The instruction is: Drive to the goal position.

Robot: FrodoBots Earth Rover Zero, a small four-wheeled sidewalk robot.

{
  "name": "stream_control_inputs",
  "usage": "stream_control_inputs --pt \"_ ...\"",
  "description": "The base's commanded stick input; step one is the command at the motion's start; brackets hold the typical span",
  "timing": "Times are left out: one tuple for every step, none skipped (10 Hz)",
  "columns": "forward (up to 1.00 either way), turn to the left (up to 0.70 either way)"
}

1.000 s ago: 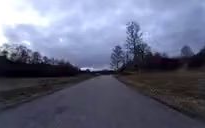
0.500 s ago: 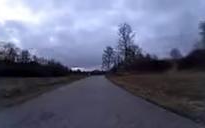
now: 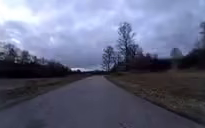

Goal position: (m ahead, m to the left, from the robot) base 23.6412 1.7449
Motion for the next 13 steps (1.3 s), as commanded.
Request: stream_control_inputs --pt "0.50 0.00" --pt "0.50 0.00" --pt "0.50 0.00" --pt "0.50 0.00" --pt "0.50 0.00" --pt "0.50 0.00" --pt "0.50 0.00" --pt "0.50 0.00" --pt "0.50 0.00" --pt "0.50 0.00" --pt "0.50 0.00" --pt "0.50 0.00" --pt "0.50 0.00"
